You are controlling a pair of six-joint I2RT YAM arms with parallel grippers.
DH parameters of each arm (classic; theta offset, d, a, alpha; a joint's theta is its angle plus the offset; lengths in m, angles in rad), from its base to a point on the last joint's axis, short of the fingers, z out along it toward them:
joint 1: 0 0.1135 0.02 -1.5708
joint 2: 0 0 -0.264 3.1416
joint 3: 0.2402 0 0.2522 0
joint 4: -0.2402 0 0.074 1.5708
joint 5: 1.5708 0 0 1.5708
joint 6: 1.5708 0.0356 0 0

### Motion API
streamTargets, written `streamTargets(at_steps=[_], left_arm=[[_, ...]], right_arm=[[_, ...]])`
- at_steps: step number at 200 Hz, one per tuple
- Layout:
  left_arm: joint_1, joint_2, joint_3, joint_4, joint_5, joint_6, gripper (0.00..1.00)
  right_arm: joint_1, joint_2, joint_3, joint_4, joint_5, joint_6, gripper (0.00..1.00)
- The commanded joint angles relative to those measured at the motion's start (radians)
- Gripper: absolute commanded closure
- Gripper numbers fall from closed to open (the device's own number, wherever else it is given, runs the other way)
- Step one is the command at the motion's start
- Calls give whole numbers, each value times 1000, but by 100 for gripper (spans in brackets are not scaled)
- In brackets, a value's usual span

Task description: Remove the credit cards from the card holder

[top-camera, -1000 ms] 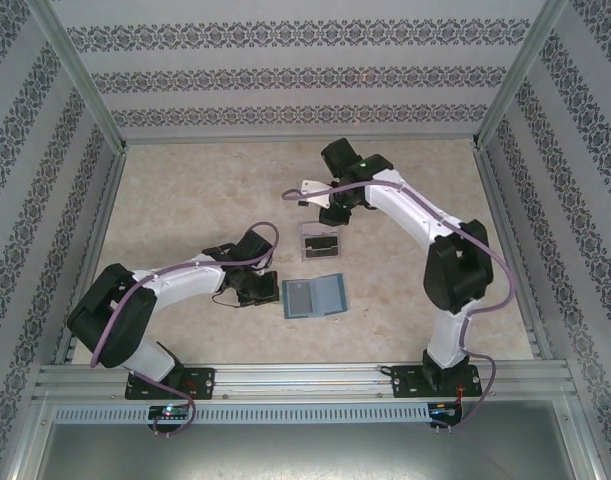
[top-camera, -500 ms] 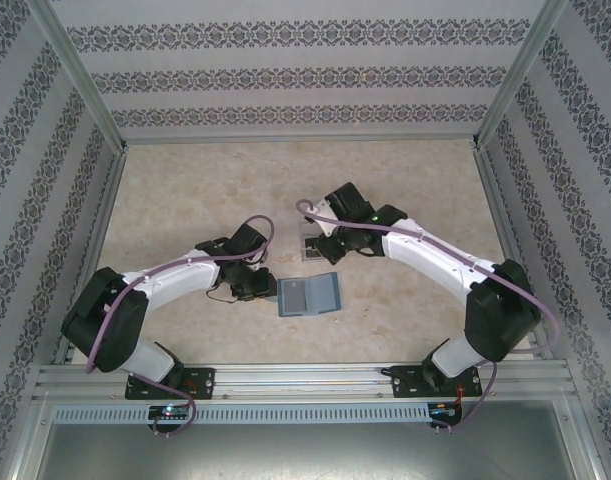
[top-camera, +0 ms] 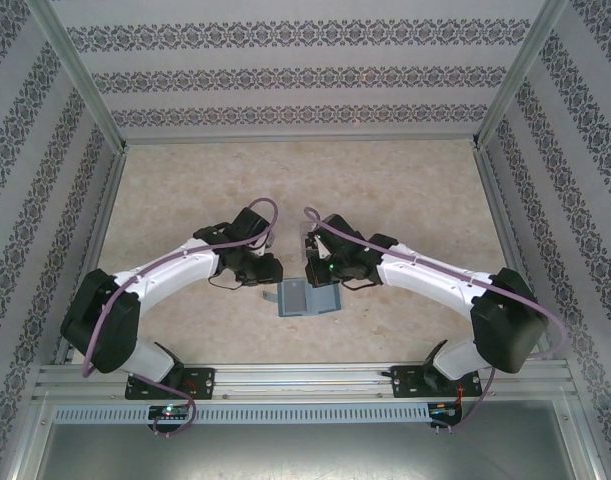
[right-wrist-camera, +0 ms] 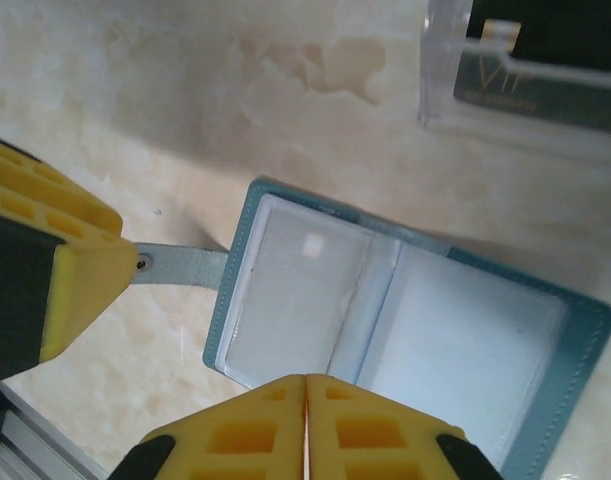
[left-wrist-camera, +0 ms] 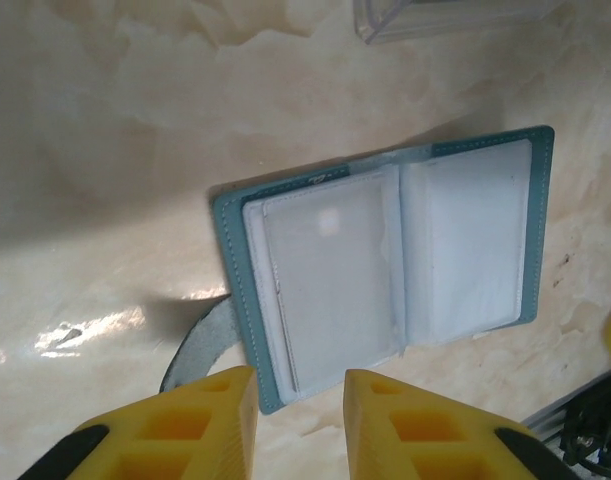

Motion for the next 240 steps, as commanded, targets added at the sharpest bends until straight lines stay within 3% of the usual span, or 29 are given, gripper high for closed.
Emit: streamTargets(at_steps=[1,69,160,240], left_arm=[[14,64,13,-26,39,43,81],[15,136,-72,58,62,43,99],[26,148,-144,112,93,40,100],[60,142,-152,118,112,51,100]], right_arm=[[19,12,-40,104,-11,190,90],[47,129,-5,138,-67,249,87],[80,281,78,159,-141,266,82],[86,342,106,80,-104,262,76]])
